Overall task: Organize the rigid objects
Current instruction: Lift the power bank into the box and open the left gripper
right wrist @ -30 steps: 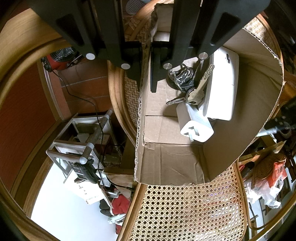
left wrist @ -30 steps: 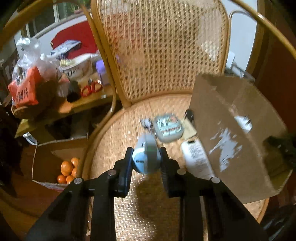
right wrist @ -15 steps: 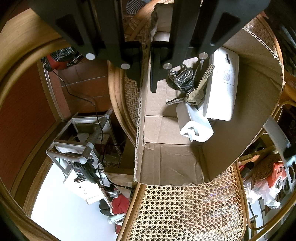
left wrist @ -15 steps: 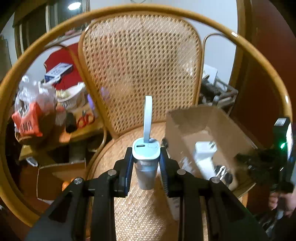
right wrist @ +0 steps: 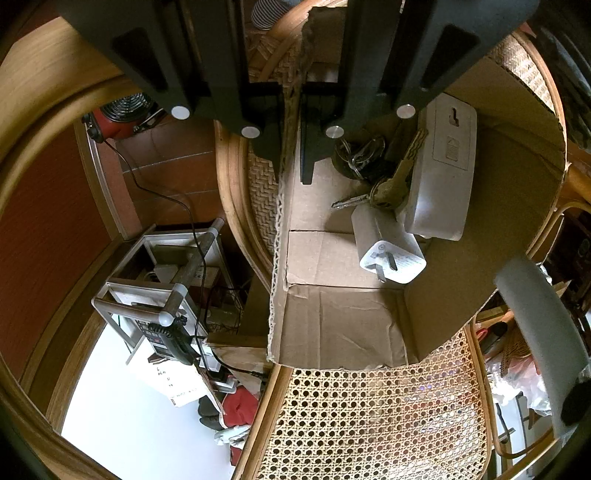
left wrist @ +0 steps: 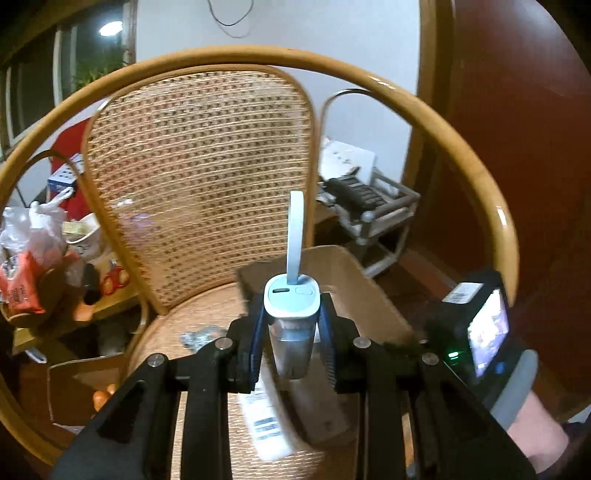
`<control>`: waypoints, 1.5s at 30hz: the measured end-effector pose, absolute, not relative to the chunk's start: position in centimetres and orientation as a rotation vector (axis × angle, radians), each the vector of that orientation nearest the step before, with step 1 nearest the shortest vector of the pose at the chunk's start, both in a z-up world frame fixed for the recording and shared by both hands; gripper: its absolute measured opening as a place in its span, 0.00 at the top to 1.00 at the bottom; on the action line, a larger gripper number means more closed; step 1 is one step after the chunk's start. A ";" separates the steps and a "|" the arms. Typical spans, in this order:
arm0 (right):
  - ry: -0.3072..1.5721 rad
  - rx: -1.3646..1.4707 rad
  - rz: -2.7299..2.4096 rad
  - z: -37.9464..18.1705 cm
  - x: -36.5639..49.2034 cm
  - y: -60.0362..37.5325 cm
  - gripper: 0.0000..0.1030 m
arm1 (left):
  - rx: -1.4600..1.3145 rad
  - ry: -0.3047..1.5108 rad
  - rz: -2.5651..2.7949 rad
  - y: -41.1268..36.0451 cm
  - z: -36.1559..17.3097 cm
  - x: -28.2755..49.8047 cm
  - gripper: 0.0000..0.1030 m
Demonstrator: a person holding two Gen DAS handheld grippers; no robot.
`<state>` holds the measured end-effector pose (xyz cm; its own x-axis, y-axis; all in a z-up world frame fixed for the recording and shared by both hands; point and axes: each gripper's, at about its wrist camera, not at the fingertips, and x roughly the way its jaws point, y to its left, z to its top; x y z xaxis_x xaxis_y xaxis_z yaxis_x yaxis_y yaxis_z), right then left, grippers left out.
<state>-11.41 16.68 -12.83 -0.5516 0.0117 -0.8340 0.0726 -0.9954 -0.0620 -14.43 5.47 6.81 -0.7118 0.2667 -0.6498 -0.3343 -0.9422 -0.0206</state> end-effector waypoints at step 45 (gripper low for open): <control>0.137 1.471 -2.732 -12.7 -11.4 16.6 0.92 | -1.238 0.178 2.760 -2.5 -3.2 -17.2 0.24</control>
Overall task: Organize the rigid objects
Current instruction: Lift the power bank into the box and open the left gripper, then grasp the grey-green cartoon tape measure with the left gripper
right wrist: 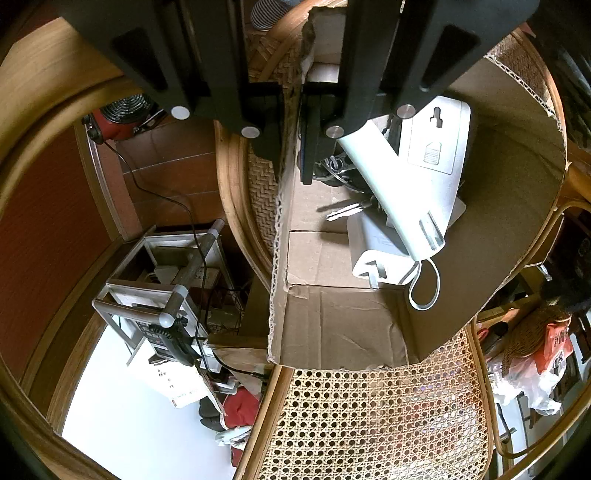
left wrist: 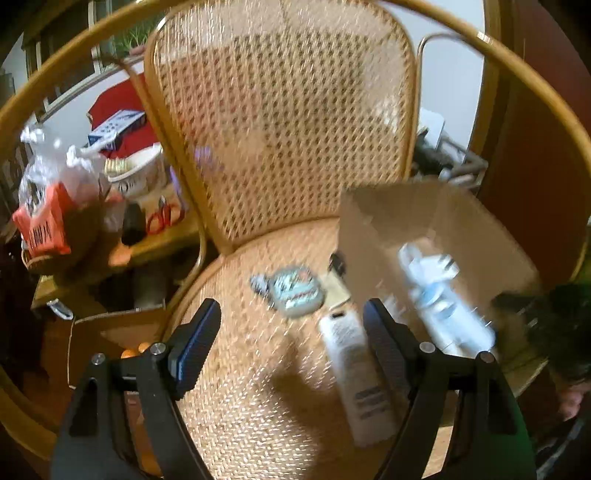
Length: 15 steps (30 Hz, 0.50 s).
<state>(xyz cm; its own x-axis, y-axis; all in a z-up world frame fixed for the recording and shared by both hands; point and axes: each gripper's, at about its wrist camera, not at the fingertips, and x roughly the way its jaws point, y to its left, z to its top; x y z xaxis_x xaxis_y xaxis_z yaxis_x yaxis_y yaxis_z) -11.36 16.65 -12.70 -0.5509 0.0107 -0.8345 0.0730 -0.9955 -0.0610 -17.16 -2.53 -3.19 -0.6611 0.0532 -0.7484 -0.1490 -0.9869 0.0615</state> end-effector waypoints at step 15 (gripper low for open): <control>0.142 1.467 -2.729 -12.8 -11.1 16.7 0.92 | -1.377 0.160 2.683 -2.7 -9.3 -22.5 0.24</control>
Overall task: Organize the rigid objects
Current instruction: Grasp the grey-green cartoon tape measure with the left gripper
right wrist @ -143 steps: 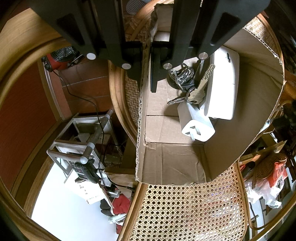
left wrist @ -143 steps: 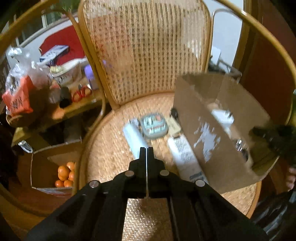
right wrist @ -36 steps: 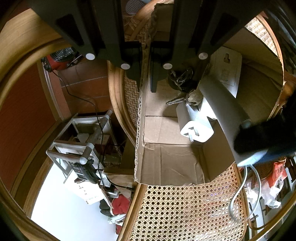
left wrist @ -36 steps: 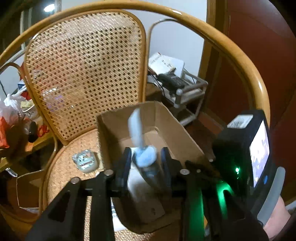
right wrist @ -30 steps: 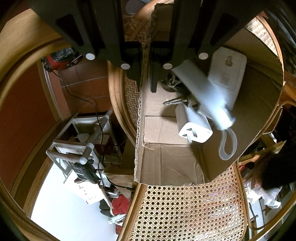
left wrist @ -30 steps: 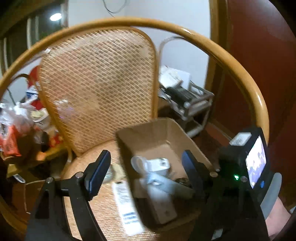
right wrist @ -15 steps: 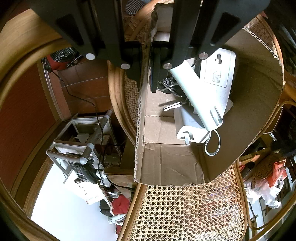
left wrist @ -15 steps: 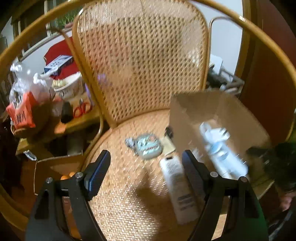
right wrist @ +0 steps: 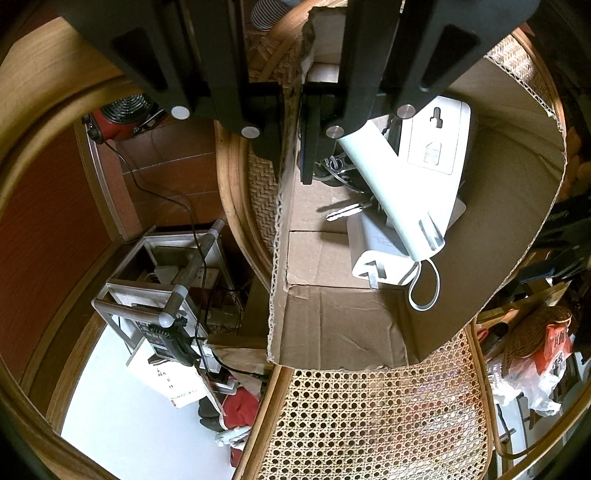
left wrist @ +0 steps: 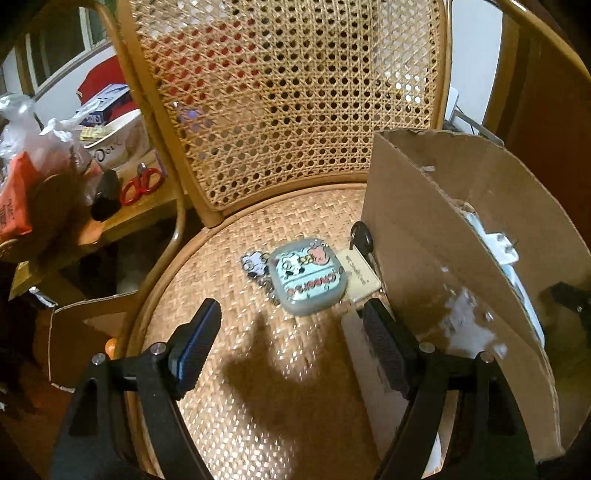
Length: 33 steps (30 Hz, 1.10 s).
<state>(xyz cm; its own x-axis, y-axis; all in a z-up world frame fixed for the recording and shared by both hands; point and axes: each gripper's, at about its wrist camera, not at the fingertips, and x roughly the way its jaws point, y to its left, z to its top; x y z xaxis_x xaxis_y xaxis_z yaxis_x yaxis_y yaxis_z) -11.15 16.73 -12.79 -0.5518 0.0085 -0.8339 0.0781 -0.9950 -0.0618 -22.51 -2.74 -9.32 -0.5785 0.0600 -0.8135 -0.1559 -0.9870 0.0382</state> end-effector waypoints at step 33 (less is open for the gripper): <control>0.144 1.468 -2.728 -12.8 -11.2 16.9 0.93 | -1.477 0.082 2.596 -2.8 -13.2 -27.4 0.44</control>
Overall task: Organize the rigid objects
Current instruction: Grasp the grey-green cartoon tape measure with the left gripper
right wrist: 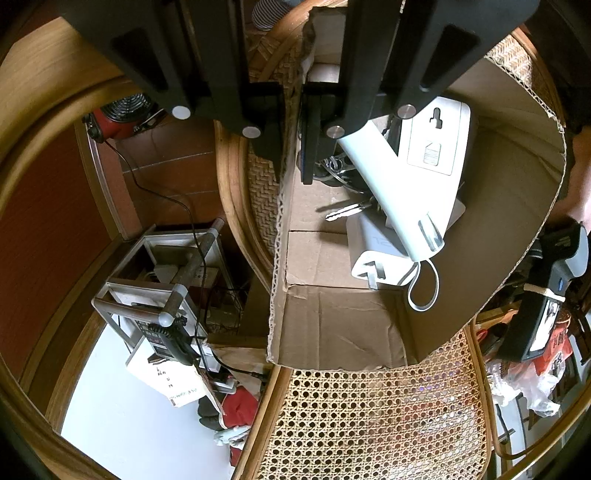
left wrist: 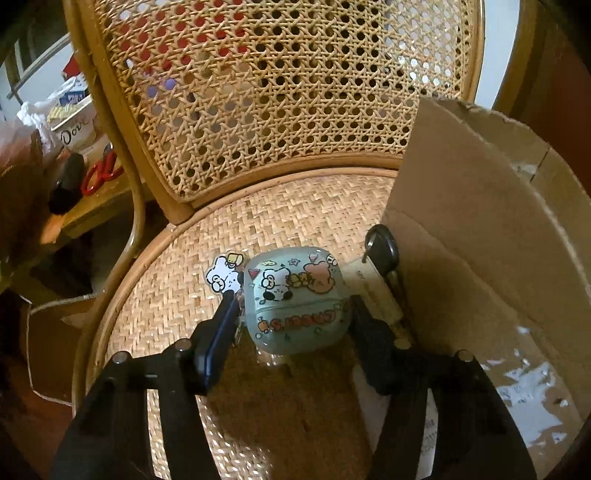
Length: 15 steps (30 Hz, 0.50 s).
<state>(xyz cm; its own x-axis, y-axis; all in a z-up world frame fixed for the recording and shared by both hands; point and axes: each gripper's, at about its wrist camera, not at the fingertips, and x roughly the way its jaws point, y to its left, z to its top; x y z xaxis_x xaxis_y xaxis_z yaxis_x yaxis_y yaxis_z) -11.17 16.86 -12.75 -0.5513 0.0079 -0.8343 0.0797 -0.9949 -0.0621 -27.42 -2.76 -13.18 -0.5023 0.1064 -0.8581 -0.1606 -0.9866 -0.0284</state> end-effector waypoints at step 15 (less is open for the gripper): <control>0.140 1.469 -2.728 -12.7 -11.1 17.0 0.93 | -1.258 0.151 2.675 -1.9 -2.7 -21.4 0.44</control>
